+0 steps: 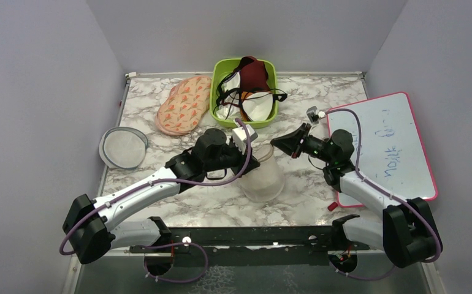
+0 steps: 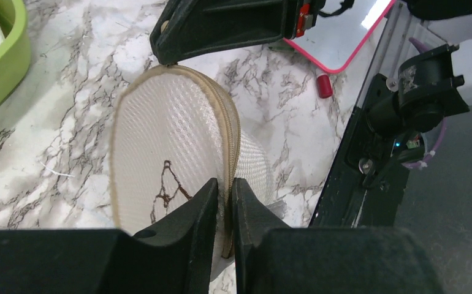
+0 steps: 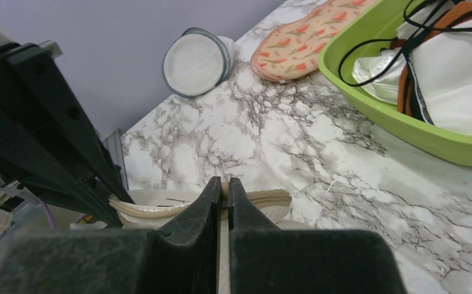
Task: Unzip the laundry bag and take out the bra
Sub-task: Unzip the laundry bag at the center of the board.
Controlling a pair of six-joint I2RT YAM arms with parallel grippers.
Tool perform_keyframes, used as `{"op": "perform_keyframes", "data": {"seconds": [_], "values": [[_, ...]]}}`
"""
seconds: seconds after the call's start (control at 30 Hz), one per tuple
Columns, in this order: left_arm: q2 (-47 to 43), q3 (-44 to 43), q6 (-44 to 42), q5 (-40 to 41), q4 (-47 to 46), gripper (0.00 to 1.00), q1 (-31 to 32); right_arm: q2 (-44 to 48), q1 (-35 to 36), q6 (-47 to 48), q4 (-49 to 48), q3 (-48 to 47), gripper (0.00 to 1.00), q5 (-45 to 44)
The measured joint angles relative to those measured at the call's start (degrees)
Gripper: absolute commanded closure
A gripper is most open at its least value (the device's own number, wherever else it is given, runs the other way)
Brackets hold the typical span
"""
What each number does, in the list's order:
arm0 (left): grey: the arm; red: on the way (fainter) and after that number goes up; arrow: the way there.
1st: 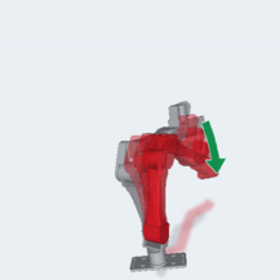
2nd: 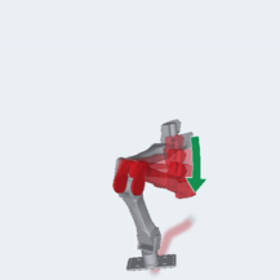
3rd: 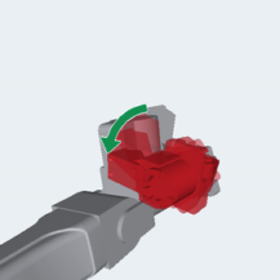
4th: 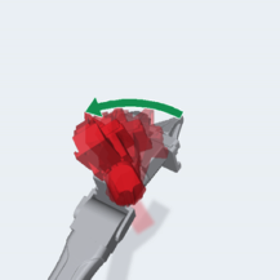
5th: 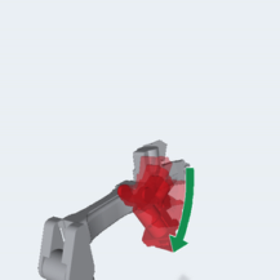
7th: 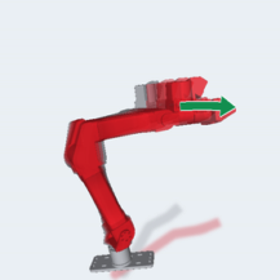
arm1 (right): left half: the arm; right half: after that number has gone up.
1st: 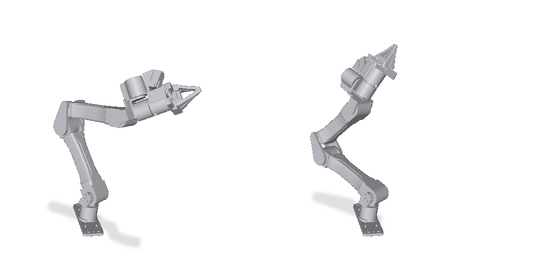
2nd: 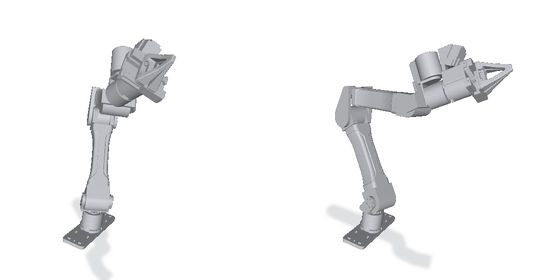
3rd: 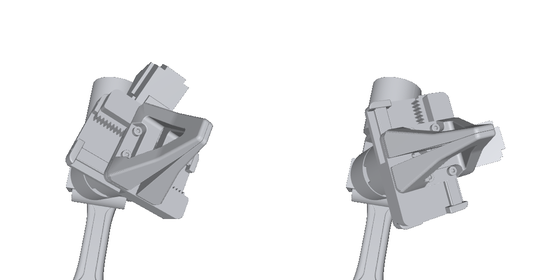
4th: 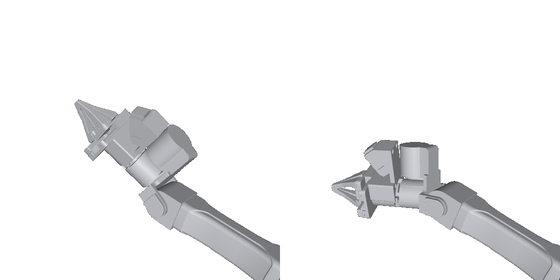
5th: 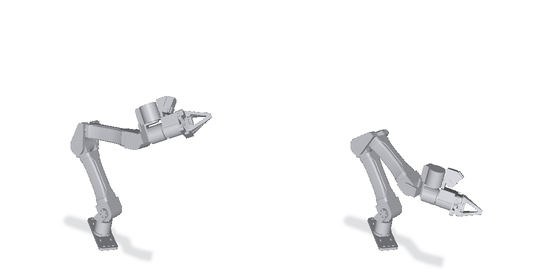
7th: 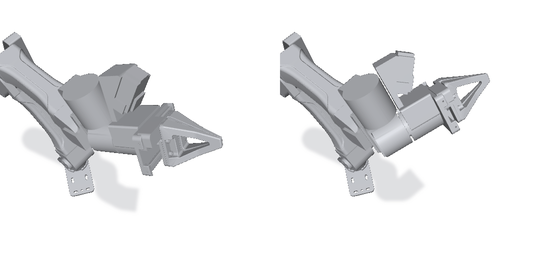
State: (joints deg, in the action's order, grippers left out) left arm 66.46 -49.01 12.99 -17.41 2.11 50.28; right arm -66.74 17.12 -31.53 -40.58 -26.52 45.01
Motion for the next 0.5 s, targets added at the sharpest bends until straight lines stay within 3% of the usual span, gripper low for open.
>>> {"op": "perform_keyframes", "data": {"seconds": [0.2,0.3,0.4,0.5], "values": [[3.21,-2.27,2.47,-1.53,1.09,0.59,0.07,3.89,0.0,2.91,2.86,-1.62,0.99,5.35],[5.66,-5.49,3.58,-1.51,2.27,0.59,0.07,5.33,0.0,4.52,5.27,-3.04,0.99,6.8],[6.75,-7.26,4.5,-1.33,2.43,0.68,0.04,5.66,0.0,5.29,6.43,-3.54,0.99,7.67],[7.43,-8.46,4.83,-0.92,3.04,0.7,0.04,5.42,0.0,5.27,6.99,-3.54,0.99,8.61]]}}
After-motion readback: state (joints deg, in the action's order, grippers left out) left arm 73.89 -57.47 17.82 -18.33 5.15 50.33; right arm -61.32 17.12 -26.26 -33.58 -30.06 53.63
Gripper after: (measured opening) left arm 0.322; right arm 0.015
